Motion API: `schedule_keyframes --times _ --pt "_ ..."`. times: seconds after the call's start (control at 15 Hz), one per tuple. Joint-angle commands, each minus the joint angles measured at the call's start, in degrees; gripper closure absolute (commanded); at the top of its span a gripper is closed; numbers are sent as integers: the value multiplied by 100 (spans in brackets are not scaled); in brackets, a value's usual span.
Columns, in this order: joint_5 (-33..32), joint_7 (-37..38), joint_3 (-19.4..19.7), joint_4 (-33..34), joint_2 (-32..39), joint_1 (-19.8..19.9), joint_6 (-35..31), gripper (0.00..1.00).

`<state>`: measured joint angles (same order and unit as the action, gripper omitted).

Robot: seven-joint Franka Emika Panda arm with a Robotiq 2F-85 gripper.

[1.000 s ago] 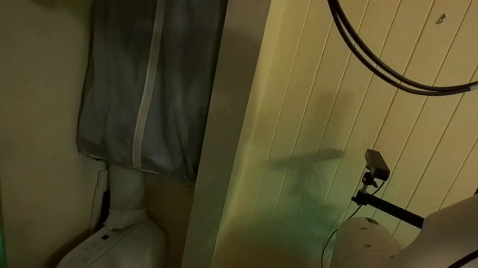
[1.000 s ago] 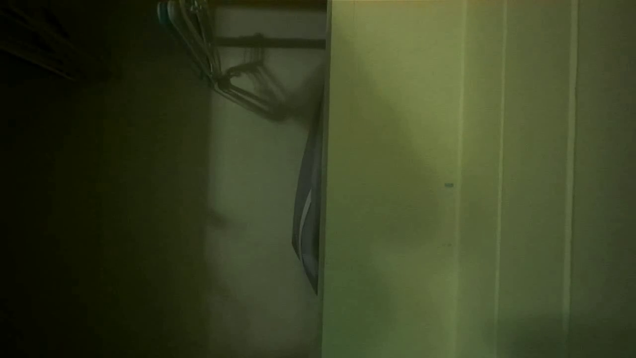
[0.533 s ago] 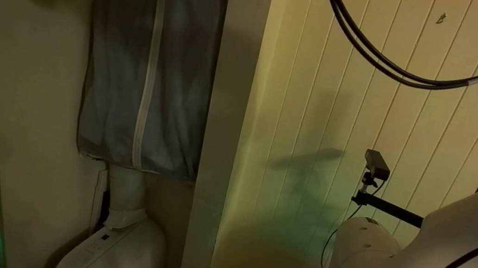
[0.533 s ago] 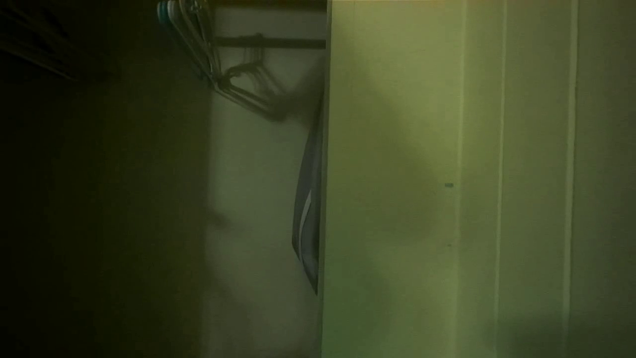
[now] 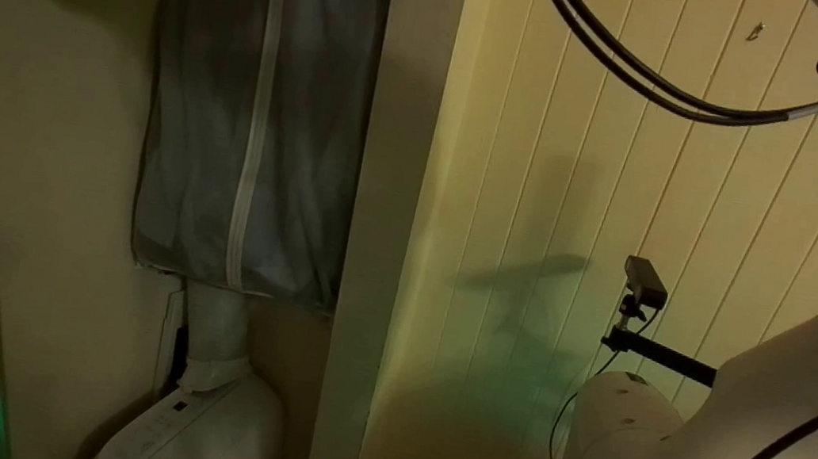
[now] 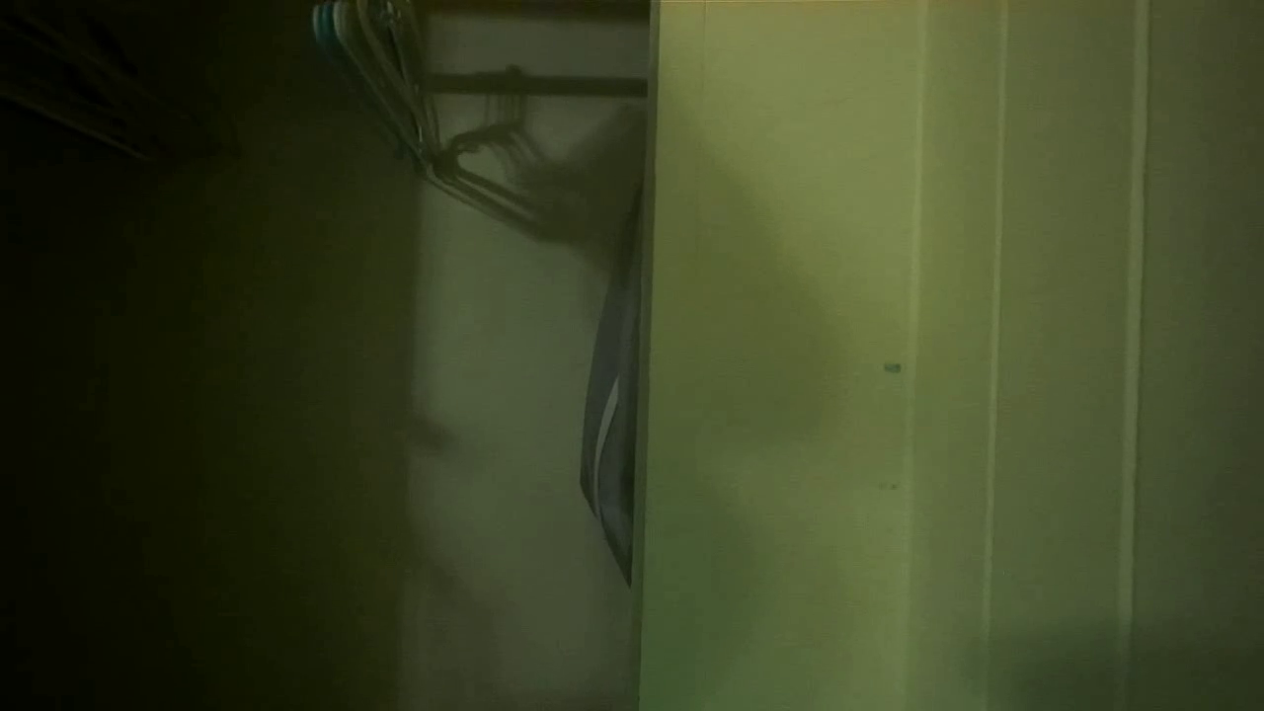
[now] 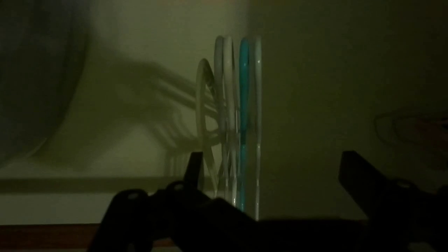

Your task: Remove one white hanger from the rail then hang it back on the rail.

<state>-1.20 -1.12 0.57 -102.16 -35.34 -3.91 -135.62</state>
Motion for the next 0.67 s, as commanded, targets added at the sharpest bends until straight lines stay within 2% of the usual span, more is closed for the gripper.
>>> schedule_keyframes --times 0.0,0.4,0.6 --pt "126 45 -18 236 482 52 -617 0" --pt "136 -119 147 380 902 43 -1186 0" --pt "113 -171 262 488 970 104 -1120 0"
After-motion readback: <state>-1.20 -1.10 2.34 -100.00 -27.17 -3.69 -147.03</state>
